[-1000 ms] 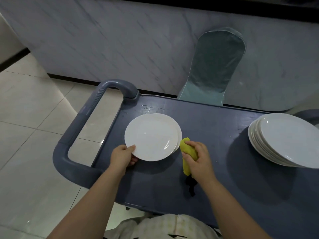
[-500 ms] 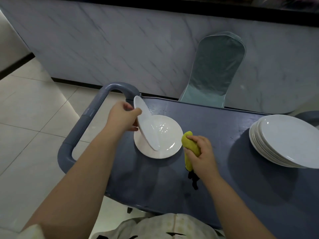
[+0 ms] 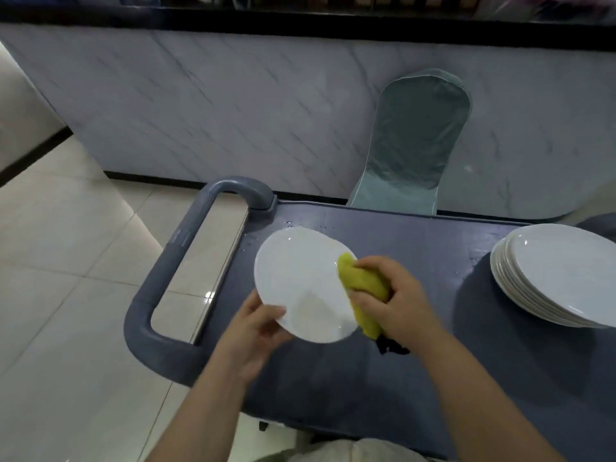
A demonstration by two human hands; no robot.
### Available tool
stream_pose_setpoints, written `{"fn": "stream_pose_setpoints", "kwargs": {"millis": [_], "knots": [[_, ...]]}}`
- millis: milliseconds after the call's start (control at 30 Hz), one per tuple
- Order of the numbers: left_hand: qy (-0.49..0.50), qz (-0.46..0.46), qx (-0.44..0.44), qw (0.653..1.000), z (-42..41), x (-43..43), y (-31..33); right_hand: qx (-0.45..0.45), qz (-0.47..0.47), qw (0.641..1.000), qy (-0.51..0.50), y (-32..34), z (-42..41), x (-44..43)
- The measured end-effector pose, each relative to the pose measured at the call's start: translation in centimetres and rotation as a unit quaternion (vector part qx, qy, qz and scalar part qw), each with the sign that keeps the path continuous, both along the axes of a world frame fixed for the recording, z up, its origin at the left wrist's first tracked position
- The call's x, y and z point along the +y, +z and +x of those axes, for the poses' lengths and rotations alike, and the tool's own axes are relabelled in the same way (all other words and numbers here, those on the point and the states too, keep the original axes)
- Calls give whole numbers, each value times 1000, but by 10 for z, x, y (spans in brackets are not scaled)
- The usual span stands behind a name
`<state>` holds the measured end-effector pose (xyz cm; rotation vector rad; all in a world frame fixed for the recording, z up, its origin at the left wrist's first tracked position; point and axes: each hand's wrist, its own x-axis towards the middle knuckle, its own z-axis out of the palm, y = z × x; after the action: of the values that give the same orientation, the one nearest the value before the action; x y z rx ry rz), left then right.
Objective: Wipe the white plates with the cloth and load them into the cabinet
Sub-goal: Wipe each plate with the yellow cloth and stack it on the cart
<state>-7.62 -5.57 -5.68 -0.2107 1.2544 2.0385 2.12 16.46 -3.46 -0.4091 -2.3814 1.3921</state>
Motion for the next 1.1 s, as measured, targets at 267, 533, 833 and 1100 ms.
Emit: {"fn": "stream_pose_setpoints", "kwargs": {"millis": [267, 533, 833, 1100], "knots": [[3, 66, 5, 998, 11, 20, 0, -10, 229, 967, 109, -25, 21, -18], [-121, 63, 65, 988, 39, 45, 11, 67, 242, 967, -31, 16, -31, -7], [-144, 68, 92, 983, 42, 40, 4, 26, 343, 939, -20, -21, 61, 43], [-156, 77, 122, 977, 44, 59, 12, 86, 293, 951, 56, -19, 43, 1]]}}
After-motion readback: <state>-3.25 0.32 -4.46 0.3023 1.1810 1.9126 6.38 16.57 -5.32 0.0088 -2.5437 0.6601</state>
